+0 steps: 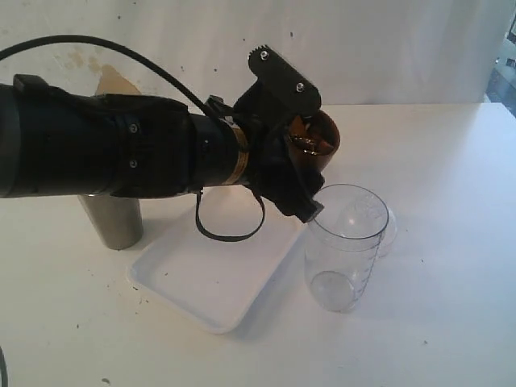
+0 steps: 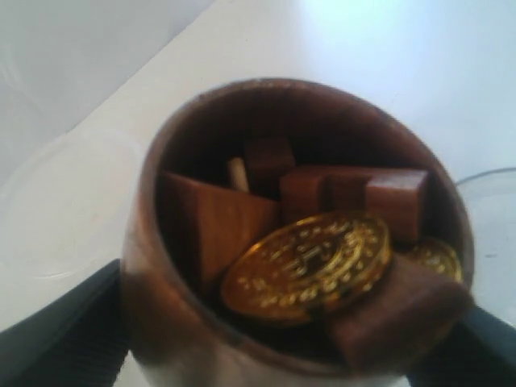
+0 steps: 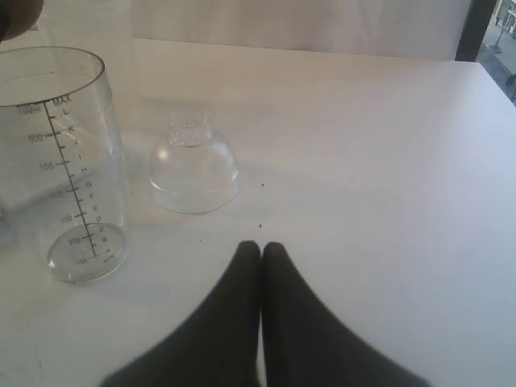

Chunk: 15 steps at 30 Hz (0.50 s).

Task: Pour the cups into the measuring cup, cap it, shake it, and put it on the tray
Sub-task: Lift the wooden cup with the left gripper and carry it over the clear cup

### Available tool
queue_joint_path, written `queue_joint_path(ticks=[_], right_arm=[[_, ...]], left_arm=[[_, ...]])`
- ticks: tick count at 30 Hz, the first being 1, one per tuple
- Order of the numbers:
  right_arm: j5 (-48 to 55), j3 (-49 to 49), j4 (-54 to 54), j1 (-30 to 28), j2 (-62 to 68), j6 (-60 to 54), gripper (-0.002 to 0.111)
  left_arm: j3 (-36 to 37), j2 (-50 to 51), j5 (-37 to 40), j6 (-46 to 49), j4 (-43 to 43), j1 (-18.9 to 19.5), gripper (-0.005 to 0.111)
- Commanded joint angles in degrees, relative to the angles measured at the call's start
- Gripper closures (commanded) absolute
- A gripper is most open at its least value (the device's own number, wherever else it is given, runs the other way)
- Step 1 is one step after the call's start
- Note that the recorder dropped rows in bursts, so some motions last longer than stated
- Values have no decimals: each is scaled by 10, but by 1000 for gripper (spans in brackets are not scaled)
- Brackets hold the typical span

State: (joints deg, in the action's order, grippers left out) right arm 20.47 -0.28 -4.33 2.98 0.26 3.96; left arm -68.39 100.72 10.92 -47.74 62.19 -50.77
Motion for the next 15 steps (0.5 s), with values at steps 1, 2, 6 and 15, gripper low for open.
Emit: queue_joint_path(ticks=[1,2,6,15], right_arm=[[-4,3,-3,-3,-3,-3,108],[-4,3,-3,-3,-3,-3,108],[-4,3,-3,-3,-3,-3,108],[-4,3,-3,-3,-3,-3,108]], left_arm=[[-8,0,10,15,18,-3,107],[-9,0,17,20,19,-3,107],[-27,0,57,70,19,-3,107],[-37,3,67,157,23,-32,107]])
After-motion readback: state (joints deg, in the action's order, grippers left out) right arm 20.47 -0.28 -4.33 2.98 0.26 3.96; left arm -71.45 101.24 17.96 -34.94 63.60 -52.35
